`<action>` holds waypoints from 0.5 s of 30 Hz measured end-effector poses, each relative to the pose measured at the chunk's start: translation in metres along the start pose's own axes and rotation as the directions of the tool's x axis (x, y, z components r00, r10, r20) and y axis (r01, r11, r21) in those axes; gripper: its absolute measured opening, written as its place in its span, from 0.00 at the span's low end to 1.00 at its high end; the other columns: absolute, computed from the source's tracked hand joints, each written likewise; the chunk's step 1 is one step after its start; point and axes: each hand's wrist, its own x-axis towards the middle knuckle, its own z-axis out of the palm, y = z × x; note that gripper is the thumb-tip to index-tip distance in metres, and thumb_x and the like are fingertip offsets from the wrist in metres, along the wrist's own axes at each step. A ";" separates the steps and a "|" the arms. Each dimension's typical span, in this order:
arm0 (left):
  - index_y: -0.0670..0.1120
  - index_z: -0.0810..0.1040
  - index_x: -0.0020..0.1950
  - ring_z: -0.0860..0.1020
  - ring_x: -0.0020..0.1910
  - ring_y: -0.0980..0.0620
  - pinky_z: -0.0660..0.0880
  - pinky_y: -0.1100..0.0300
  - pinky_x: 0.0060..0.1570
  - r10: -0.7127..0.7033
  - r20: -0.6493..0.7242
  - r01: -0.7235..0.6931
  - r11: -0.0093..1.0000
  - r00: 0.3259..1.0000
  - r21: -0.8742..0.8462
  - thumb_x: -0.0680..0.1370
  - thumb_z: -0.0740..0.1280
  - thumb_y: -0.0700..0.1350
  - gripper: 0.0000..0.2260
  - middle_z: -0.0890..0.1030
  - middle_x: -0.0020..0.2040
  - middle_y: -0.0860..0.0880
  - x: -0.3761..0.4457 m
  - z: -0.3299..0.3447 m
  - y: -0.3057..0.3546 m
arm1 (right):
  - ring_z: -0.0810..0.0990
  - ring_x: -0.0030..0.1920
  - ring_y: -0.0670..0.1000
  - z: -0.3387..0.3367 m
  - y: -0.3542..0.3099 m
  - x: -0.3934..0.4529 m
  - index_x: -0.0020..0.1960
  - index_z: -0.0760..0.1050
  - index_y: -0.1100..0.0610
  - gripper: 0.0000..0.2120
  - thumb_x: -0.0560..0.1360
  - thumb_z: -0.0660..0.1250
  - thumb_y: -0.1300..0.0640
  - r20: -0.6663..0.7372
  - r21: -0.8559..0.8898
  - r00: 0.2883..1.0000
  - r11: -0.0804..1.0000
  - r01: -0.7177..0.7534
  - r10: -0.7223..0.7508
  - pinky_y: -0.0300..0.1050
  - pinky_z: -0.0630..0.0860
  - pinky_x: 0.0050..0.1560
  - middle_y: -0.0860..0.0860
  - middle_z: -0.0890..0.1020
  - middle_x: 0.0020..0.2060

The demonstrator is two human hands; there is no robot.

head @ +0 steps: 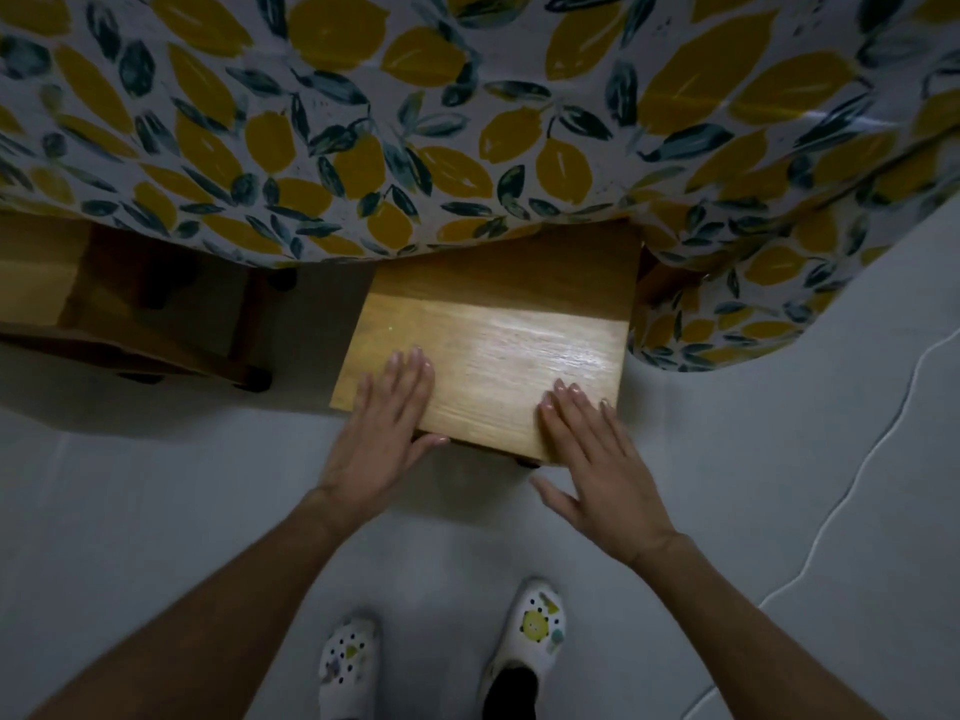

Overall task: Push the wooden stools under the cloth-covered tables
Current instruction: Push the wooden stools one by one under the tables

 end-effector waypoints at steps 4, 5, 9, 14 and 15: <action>0.43 0.44 0.78 0.42 0.77 0.45 0.45 0.48 0.74 0.013 0.043 -0.012 0.999 0.999 -0.034 0.77 0.44 0.65 0.36 0.43 0.78 0.43 0.000 0.000 -0.020 | 0.48 0.78 0.52 0.017 -0.023 0.020 0.78 0.49 0.58 0.34 0.79 0.49 0.40 0.043 -0.046 0.995 0.995 -0.093 0.095 0.55 0.49 0.75 0.55 0.52 0.78; 0.43 0.45 0.78 0.43 0.77 0.45 0.44 0.50 0.75 0.016 0.033 -0.015 0.999 0.999 -0.029 0.77 0.44 0.64 0.36 0.44 0.78 0.42 0.001 0.000 -0.018 | 0.47 0.78 0.52 0.019 -0.021 0.022 0.78 0.49 0.58 0.34 0.79 0.48 0.41 0.050 -0.065 0.992 0.991 -0.116 0.119 0.55 0.48 0.75 0.54 0.51 0.78; 0.43 0.48 0.78 0.43 0.77 0.46 0.38 0.55 0.74 -0.003 0.004 0.003 0.999 1.000 -0.037 0.77 0.46 0.63 0.35 0.46 0.78 0.43 0.006 0.001 -0.005 | 0.48 0.78 0.52 0.019 -0.004 0.021 0.78 0.48 0.59 0.33 0.80 0.47 0.41 0.052 -0.123 0.996 0.990 -0.072 0.079 0.55 0.49 0.75 0.54 0.51 0.78; 0.45 0.46 0.78 0.42 0.77 0.48 0.40 0.54 0.74 -0.052 -0.024 0.050 0.995 0.998 -0.085 0.77 0.47 0.63 0.35 0.45 0.79 0.44 0.021 0.004 0.016 | 0.46 0.78 0.52 0.010 0.029 0.028 0.78 0.46 0.58 0.34 0.80 0.50 0.41 0.079 -0.152 0.996 0.988 -0.029 0.042 0.55 0.50 0.75 0.54 0.49 0.78; 0.45 0.46 0.78 0.42 0.77 0.48 0.41 0.53 0.74 -0.060 -0.030 0.057 0.994 0.998 -0.089 0.77 0.47 0.63 0.35 0.45 0.79 0.44 0.025 0.005 0.020 | 0.46 0.78 0.51 0.008 0.036 0.029 0.78 0.45 0.58 0.34 0.80 0.50 0.41 0.084 -0.159 0.996 0.987 -0.023 0.037 0.55 0.50 0.75 0.53 0.49 0.79</action>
